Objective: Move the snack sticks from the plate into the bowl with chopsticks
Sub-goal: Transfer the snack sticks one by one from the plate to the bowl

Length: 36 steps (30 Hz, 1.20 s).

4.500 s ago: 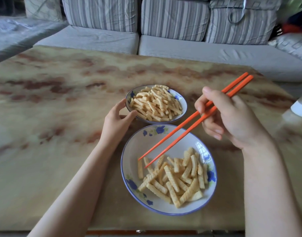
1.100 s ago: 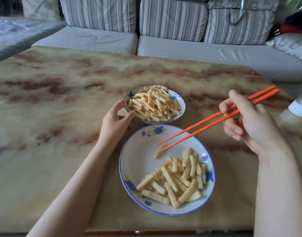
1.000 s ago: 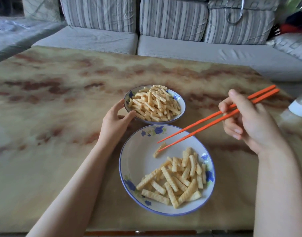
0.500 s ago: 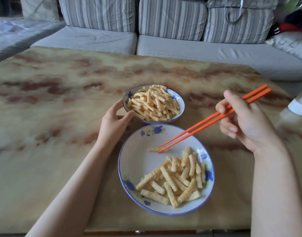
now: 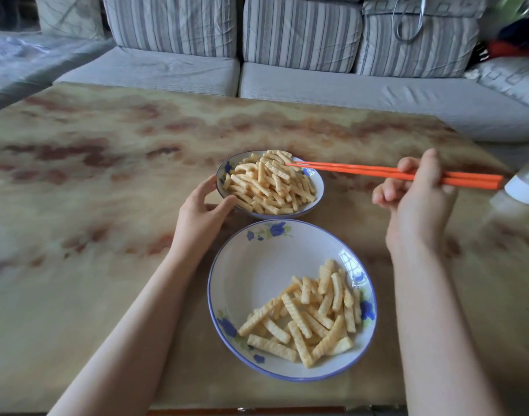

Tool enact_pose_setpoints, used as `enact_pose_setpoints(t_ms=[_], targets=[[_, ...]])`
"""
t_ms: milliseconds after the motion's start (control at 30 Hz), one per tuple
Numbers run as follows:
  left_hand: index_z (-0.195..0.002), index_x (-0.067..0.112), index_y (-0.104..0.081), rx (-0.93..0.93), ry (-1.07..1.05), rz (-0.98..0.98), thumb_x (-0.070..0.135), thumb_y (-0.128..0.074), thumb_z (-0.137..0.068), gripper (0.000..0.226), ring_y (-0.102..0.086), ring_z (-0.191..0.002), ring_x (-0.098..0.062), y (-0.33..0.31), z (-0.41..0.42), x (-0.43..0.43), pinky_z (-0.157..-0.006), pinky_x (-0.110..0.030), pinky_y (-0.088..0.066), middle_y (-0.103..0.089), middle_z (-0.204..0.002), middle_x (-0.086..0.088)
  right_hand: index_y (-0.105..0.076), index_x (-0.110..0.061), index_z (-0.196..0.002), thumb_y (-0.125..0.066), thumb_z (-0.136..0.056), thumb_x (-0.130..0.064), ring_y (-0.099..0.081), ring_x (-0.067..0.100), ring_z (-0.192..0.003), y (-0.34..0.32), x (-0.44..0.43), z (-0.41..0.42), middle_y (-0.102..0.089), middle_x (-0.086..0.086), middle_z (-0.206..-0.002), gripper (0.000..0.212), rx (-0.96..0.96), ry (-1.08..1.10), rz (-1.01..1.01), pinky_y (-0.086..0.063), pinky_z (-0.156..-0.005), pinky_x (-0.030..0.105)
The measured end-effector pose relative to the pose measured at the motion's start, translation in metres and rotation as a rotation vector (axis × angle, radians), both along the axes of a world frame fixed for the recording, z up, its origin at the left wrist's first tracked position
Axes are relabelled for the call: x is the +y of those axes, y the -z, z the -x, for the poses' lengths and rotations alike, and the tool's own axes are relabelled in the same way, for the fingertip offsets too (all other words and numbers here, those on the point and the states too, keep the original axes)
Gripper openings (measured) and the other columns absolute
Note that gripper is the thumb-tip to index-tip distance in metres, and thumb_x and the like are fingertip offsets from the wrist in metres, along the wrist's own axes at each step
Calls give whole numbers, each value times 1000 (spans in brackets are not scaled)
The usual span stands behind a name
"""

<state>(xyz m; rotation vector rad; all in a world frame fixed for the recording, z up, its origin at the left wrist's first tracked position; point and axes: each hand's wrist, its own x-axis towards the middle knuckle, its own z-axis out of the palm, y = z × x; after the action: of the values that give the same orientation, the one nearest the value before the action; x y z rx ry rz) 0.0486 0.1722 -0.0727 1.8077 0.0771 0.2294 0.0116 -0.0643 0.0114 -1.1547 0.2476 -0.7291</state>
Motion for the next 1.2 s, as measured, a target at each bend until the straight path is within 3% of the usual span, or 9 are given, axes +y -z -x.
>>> enact_pose_setpoints(t_ms=[267, 467, 633, 800, 933, 1000, 1133, 1200], targets=[[-137, 27, -55, -4, -3, -17, 23, -67, -90, 48, -72, -82, -12, -2, 1, 0, -73, -19, -56, -70, -117, 6, -48, -12, -66, -34, -104, -29, -55, 17, -37, 17, 21, -17, -48, -1, -35, 44, 66, -14, 170, -33, -41, 22], [-136, 28, -55, -6, 5, -38, 24, -66, -90, 48, -72, -86, -13, -2, 1, 0, -88, -35, -57, -68, -122, 5, -50, -12, -69, -35, -104, -30, -57, 19, -39, 17, 17, -16, -51, 0, -37, 42, 66, -56, 232, -35, -42, 24], [-136, 27, -56, -6, -2, -28, 22, -66, -90, 48, -72, -80, -9, -4, 3, -1, -69, -13, -54, -71, -111, 10, -50, -14, -65, -35, -104, -33, -48, 17, -33, 4, 5, -2, -46, -2, -36, 45, 31, -99, 218, -31, -44, 27], [-137, 26, -55, -14, -2, -28, 21, -66, -90, 48, -71, -82, -6, -4, 2, 0, -64, -7, -49, -69, -118, 9, -53, -15, -59, -37, -102, -32, -32, 11, -27, -11, -14, 11, -49, -1, -53, 49, -19, -420, 156, -28, -36, 16], [-136, 24, -56, -17, -3, -27, 21, -67, -90, 47, -71, -84, -11, -2, 0, -1, -63, -7, -49, -69, -120, 5, -52, -17, -53, -37, -94, -38, -21, 12, -21, -20, -16, 26, -27, 1, -31, 49, 125, -734, 315, -24, -33, 10], [-137, 22, -55, -19, -7, -25, 19, -66, -91, 48, -70, -84, -10, -3, 1, -1, -59, -6, -47, -67, -123, 5, -51, -14, -56, -38, -91, -39, -20, 12, -21, -21, -12, 31, -25, 1, -29, 45, 160, -805, 368, -24, -32, 9], [-138, 21, -54, -25, -3, -38, 19, -66, -91, 49, -64, -69, 11, -4, 2, -2, -57, -3, -44, -63, -124, 12, -51, -11, -57, -42, -89, -38, -19, 12, -21, -21, -8, 32, -24, 2, -30, 43, 215, -876, 431, -25, -32, 10], [-138, 22, -55, -19, -6, -43, 20, -66, -91, 48, -64, -68, 11, -4, 2, -1, -58, -4, -45, -65, -120, 10, -52, -10, -58, -44, -88, -39, -20, 13, -22, -21, -8, 32, -24, 2, -30, 43, 250, -896, 457, -24, -32, 11]])
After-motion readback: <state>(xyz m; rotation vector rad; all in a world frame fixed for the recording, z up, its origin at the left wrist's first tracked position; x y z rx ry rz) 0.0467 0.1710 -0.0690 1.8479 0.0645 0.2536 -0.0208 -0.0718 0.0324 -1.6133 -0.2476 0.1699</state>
